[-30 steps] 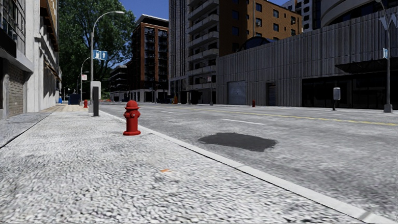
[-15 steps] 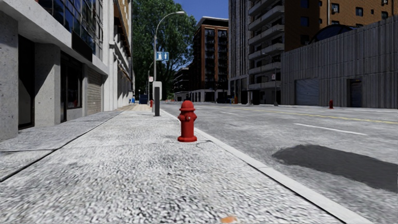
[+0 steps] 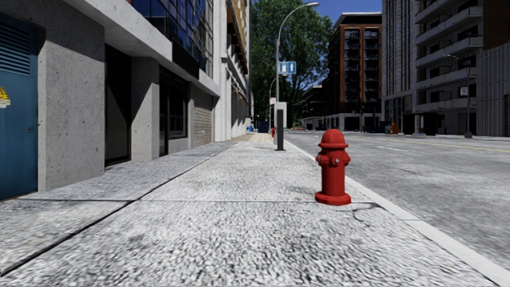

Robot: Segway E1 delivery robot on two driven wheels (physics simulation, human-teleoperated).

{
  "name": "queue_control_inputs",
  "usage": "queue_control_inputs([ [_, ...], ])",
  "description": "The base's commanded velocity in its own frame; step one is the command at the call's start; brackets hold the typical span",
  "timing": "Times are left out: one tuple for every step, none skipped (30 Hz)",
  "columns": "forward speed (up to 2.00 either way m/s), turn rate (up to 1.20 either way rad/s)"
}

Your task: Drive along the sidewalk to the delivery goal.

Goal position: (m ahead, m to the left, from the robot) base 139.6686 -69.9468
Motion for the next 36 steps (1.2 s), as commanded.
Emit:
queue_control_inputs([
  [2.00, 0.70],
  [2.00, 0.70],
  [2.00, 0.70],
  [2.00, 0.70],
  [2.00, 0.70],
  [2.00, 0.70],
  [2.00, 0.37],
  [2.00, 0.00],
  [2.00, 0.00],
  [2.00, 0.00],
  [2.00, 0.00],
  [2.00, 0.00],
  [2.00, 0.00],
  [2.00, 0.00],
  [2.00, 0.00],
  [2.00, 0.00],
  [2.00, 0.00],
  [2.00, 0.00],
  [2.00, 0.00],
  [2.00, 0.00],
  [2.00, 0.00],
  [2.00, 0.00],
  [2.00, 0.00],
  [2.00, 0.00],
  [2.00, 0.00],
  [2.00, 0.00],
  [2.00, 0.00],
  [2.00, 0.00],
  [2.00, 0.00],
  [2.00, 0.00],
  [2.00, 0.00],
  [2.00, 0.00],
  [2.00, 0.00],
  [2.00, 0.00],
  [2.00, 0.00],
  [2.00, 0.00],
])
